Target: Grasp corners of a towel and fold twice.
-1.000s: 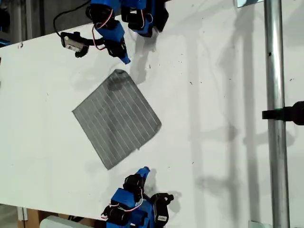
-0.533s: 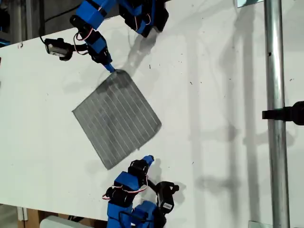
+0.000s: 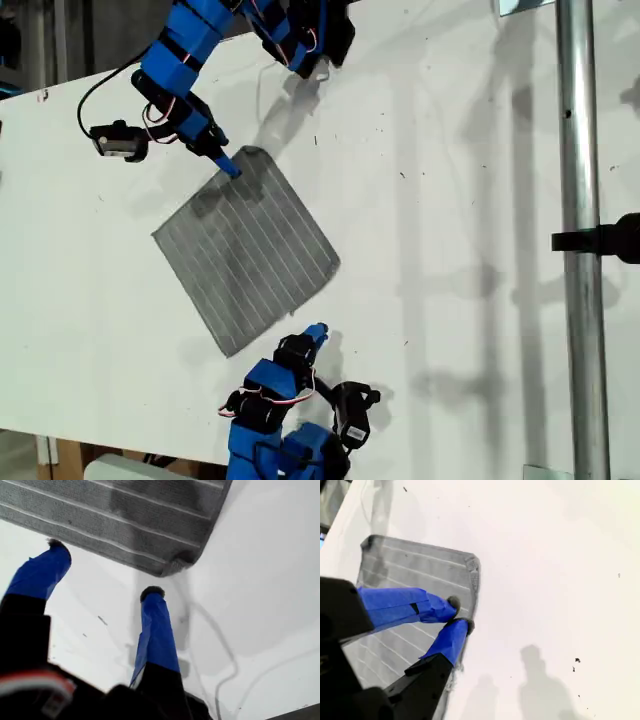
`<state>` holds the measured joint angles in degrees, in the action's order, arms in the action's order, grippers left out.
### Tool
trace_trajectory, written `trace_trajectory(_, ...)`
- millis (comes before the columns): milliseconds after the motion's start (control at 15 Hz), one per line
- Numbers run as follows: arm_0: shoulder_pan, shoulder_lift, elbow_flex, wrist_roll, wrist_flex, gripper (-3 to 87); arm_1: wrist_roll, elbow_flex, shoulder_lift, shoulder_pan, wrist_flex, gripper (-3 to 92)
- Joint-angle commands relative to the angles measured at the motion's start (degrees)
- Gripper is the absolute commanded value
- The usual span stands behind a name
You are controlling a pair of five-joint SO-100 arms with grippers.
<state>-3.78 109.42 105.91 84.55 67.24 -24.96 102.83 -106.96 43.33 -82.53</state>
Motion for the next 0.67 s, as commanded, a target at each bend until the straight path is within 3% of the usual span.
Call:
trace_trajectory(0,-0.7,0.26,-3.08,0.62,0.18,4.1,3.43,-7.12,1.58,2.02,-1.49,32.4)
trace_trajectory(133,-0.97,0.18,-2.81,0.79,0.09,4.1,6.15,-7.38,2.81,4.75,-1.23,31.8)
trace_trajectory(400,-0.88,0.18,-2.37,0.79,0.09,5.7,8.17,8.17,6.15,7.29,14.68,31.3)
trace_trajectory(600,1.67,-0.44,-1.41,-0.09,-0.44,6.2,8.96,11.51,12.3,8.35,20.3,30.6)
